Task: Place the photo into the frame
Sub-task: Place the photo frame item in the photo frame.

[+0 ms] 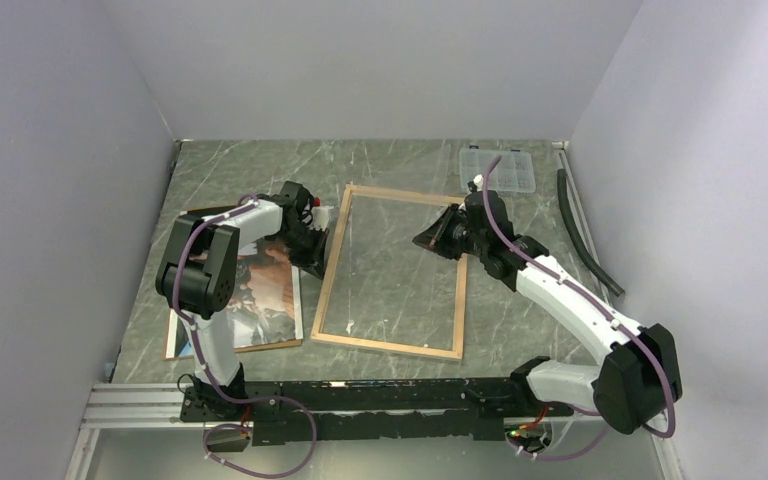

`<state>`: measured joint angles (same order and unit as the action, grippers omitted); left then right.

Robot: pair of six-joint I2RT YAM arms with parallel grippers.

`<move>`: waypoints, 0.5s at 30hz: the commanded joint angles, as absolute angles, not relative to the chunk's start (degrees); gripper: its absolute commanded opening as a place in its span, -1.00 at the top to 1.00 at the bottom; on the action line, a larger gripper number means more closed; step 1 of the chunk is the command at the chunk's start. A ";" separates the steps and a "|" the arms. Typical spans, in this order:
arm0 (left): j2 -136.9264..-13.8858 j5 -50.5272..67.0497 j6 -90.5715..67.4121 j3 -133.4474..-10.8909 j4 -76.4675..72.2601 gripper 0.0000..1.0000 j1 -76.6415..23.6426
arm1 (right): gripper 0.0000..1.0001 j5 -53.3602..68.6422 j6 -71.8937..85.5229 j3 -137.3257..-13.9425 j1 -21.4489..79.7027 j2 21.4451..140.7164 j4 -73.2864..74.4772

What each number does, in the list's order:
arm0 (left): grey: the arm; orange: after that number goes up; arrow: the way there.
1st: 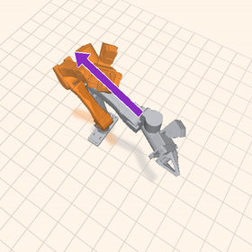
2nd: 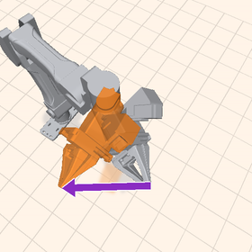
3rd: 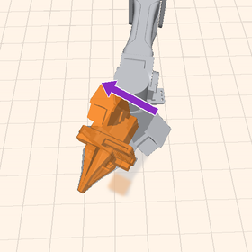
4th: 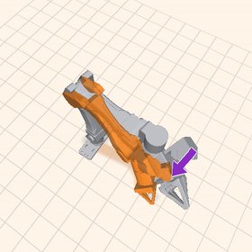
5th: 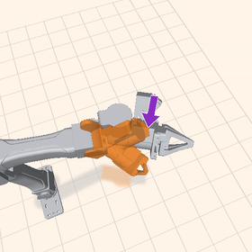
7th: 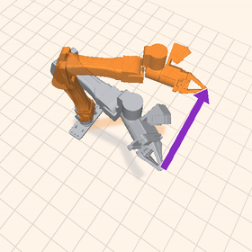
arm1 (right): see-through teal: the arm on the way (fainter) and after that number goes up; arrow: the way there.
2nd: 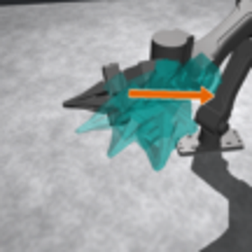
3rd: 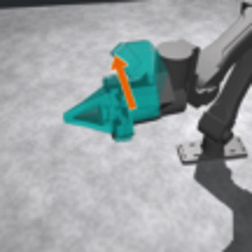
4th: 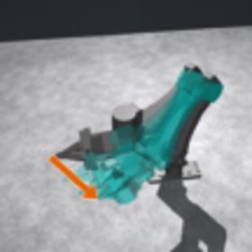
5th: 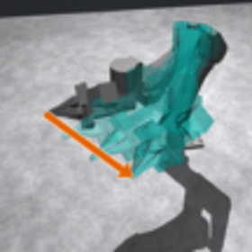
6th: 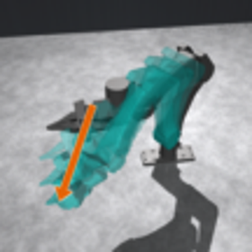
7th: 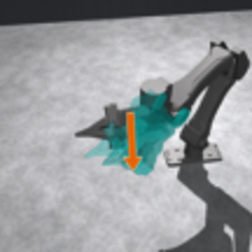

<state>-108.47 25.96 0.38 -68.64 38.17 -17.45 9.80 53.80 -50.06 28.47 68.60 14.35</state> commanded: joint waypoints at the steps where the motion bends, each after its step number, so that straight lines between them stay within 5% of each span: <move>1: -107.02 25.42 0.35 -69.37 38.79 0.95 -17.75 | 1.00 13.57 52.13 -49.61 27.58 69.11 9.91; 15: -106.91 24.79 0.43 -69.89 39.02 0.95 -17.78 | 1.00 16.73 53.09 -44.49 23.26 70.09 8.73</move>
<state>-108.47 25.78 0.38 -68.75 38.41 -17.47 14.15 53.10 -45.76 24.12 69.78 11.66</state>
